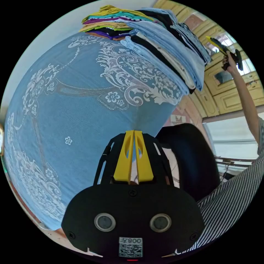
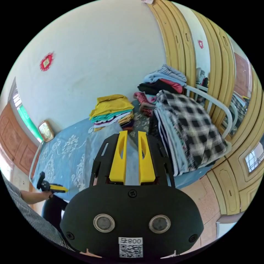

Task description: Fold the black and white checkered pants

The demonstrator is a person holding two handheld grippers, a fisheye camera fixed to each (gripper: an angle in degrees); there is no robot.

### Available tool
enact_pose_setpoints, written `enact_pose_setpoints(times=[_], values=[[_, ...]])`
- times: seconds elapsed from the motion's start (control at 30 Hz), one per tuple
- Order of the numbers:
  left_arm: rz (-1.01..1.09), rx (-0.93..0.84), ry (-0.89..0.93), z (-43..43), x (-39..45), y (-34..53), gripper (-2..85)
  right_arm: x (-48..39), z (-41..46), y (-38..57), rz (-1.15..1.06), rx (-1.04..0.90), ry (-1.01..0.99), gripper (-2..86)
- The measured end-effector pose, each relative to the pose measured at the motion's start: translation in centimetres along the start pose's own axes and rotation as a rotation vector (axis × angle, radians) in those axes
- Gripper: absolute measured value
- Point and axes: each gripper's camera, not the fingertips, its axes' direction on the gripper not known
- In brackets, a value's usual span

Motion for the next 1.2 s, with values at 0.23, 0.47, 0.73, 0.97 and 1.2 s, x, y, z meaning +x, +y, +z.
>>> enact_pose_setpoints(times=[0.23, 0.47, 0.73, 0.97, 1.2], values=[[-0.038, 0.088, 0.148, -0.7, -1.5, 0.1, 0.5, 2.5, 0.6, -9.3, 0.100, 0.011, 0.062, 8.9], [-0.054, 0.108, 0.198, -0.2, -2.3, 0.2, 0.5, 1.9, 1.2, -14.9, 0.111, -0.008, 0.139, 9.7], [-0.060, 0.082, 0.243, 0.6, -2.6, 1.4, 0.5, 0.3, 1.7, -17.2, 0.094, -0.099, 0.267, 8.4], [-0.052, 0.092, 0.260, -0.6, -2.3, 3.5, 0.4, -0.6, -2.1, -17.1, 0.124, -0.073, 0.221, 3.2], [-0.023, 0.149, 0.283, -3.3, -1.6, 6.3, 0.4, -1.8, -10.4, -15.7, 0.170, 0.034, 0.101, 1.6]])
